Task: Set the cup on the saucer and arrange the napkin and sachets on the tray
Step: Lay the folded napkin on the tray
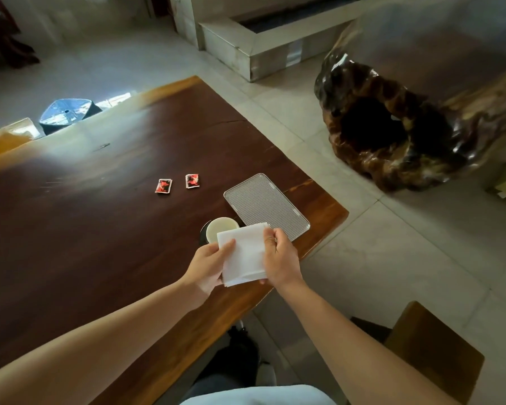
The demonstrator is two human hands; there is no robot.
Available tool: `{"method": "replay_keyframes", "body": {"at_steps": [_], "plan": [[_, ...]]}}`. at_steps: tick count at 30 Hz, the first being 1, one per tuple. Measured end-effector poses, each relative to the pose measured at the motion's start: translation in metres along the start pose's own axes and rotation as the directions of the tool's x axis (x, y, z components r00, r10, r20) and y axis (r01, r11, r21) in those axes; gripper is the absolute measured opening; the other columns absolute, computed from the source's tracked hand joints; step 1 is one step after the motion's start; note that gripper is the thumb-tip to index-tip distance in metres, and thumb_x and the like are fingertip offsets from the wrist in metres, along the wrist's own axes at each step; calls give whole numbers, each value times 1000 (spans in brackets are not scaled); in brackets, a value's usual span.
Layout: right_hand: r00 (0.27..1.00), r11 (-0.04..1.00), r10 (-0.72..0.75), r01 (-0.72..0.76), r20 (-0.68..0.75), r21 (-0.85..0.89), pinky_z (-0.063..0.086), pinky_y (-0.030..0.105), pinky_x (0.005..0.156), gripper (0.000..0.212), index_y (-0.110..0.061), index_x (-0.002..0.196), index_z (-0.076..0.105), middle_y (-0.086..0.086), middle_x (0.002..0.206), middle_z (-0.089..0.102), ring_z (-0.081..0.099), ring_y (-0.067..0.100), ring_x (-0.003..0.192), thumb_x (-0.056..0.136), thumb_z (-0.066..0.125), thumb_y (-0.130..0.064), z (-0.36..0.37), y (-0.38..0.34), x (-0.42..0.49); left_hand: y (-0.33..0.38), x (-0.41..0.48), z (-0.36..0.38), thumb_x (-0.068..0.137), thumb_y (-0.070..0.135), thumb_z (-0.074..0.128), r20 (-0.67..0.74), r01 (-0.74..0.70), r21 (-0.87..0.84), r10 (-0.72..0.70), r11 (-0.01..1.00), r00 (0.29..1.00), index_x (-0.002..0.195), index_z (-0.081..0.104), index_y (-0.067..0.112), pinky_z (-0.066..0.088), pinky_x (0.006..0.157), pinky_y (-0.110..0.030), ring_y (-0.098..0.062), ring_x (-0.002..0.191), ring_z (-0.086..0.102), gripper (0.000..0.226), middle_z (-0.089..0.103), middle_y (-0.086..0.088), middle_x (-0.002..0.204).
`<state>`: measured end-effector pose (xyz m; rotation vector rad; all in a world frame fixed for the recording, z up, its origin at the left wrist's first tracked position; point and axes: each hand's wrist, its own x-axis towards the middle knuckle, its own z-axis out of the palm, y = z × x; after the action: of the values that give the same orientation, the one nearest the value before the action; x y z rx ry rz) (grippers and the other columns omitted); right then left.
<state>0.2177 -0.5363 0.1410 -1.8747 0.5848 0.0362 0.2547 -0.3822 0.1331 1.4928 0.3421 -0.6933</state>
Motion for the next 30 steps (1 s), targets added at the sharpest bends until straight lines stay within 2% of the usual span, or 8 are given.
{"method": "replay_keyframes", "body": {"at_steps": [3, 8, 10, 12, 15, 21, 26, 30], "plan": [[1000, 998, -1, 0, -24, -62, 51, 19, 38, 30, -16, 106, 49, 2, 94, 58, 62, 11, 71, 106, 36, -43, 0, -3, 32, 19, 23, -7, 95, 22, 65, 241, 123, -22, -114, 992, 964, 131, 62, 17, 59, 83, -44, -33, 112, 65, 36, 65, -16, 125], [999, 989, 47, -43, 27, -143, 55, 21, 47, 24, -17, 108, 48, -4, 90, 56, 59, 9, 71, 105, 41, -40, 6, -22, 94, 52, 75, -13, 85, 2, 73, 353, 240, -54, -206, 969, 913, 121, 63, 19, 62, 84, -40, -27, 93, 73, 41, 70, -15, 113], [988, 986, 127, -117, 85, -118, 59, 32, 57, 24, -16, 111, 51, -3, 89, 59, 63, 12, 70, 104, 45, -38, 9, -28, 120, 61, 96, -16, 86, -3, 71, 329, 247, -95, -204, 964, 922, 115, 66, 10, 63, 81, -35, -24, 92, 75, 33, 72, -14, 112], [964, 976, 218, -216, 150, -29, 53, 34, 50, 22, -12, 112, 55, 4, 87, 65, 65, 16, 62, 102, 52, -32, 13, -29, 140, 65, 116, -22, 87, -4, 70, 275, 274, -133, -230, 953, 933, 110, 67, 3, 63, 78, -31, -23, 90, 75, 24, 74, -15, 110], [912, 941, 306, -334, 274, 61, 44, 30, 45, 23, -2, 116, 56, 14, 85, 66, 60, 21, 57, 100, 57, -18, 17, -28, 165, 67, 140, -28, 87, 1, 72, 239, 295, -148, -256, 944, 937, 116, 67, -2, 60, 92, -36, -26, 93, 76, 29, 73, -19, 116], [813, 895, 395, -446, 428, 22, 53, 25, 52, 25, 3, 120, 61, 23, 115, 66, 67, 24, 81, 98, 59, -6, 12, -16, 218, 69, 174, -20, 89, 2, 71, 148, 381, -238, -354, 893, 923, 120, 63, -1, 64, 78, -35, -30, 97, 75, 32, 69, -21, 119], [735, 876, 424, -480, 530, -35, 62, 29, 70, 30, -2, 123, 59, 15, 118, 66, 71, 26, 98, 94, 63, 1, 1, -14, 274, 72, 214, 2, 88, 0, 71, 33, 382, -264, -388, 886, 921, 116, 66, -8, 64, 73, -29, -27, 97, 75, 30, 70, -19, 118], [665, 879, 442, -454, 602, -144, 63, 33, 80, 46, -2, 133, 54, 11, 118, 66, 70, 26, 104, 89, 68, 3, -9, -6, 322, 67, 243, 27, 90, -4, 68, -54, 339, -350, -380, 873, 923, 110, 67, -9, 64, 79, -31, -27, 102, 73, 22, 70, -18, 116]]}}
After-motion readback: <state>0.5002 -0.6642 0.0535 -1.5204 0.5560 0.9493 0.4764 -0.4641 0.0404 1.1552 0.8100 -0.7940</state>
